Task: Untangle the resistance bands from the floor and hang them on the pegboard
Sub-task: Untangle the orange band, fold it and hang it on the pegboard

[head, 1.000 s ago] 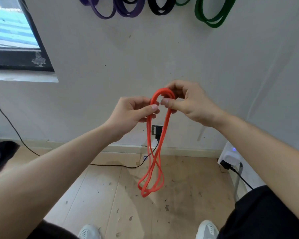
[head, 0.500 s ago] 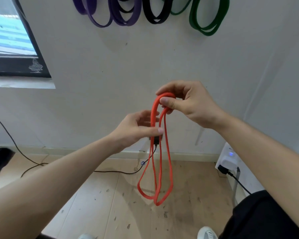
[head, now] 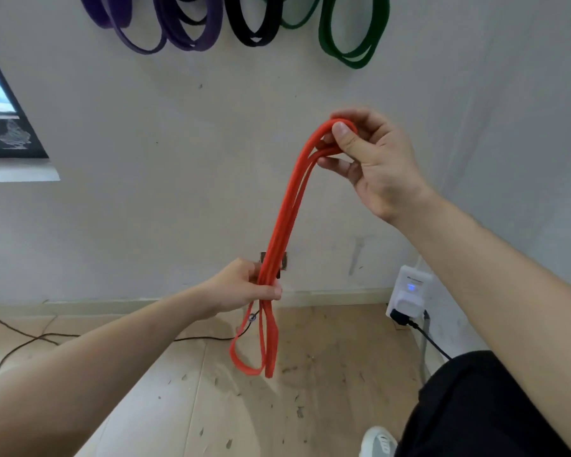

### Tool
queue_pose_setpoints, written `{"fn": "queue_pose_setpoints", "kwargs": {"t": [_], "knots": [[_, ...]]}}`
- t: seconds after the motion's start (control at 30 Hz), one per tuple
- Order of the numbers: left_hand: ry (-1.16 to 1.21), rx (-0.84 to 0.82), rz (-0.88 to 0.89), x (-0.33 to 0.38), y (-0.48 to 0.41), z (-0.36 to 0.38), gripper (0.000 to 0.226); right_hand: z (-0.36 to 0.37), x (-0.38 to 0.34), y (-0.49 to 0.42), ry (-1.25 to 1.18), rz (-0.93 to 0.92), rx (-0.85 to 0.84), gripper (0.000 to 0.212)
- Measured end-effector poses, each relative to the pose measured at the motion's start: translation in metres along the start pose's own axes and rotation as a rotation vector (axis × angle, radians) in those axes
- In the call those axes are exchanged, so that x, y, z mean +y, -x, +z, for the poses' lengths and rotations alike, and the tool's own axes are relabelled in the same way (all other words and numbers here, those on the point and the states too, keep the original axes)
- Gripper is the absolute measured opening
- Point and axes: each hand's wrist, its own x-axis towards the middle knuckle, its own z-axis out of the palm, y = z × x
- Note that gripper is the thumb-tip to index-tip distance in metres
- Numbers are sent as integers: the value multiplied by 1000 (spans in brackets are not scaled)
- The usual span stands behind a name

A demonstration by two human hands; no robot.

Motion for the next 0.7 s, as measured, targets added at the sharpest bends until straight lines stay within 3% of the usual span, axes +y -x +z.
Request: {"fn": "queue_pose_setpoints", "kwargs": {"t": [0.2,0.3,0.43,0.53,0.6,0.7], "knots": [[196,156,21,2,9,-15,10,-56,20,-14,103,126,261,14],[261,240,27,7,10,-20,5,-91,38,-11,367,315,237,15],[254,300,64,14,13,-26,8,-122,64,4,704,633,3,14],[221,328,98,20,16,-33,11,-125,79,16,1046,869,-356,17],[160,328,111,25,19,-36,13,-114,84,22,1137,1001,-603,23],[34,266,89,30,25,-41,13,-81,87,24,1117,925,-732,42]]}}
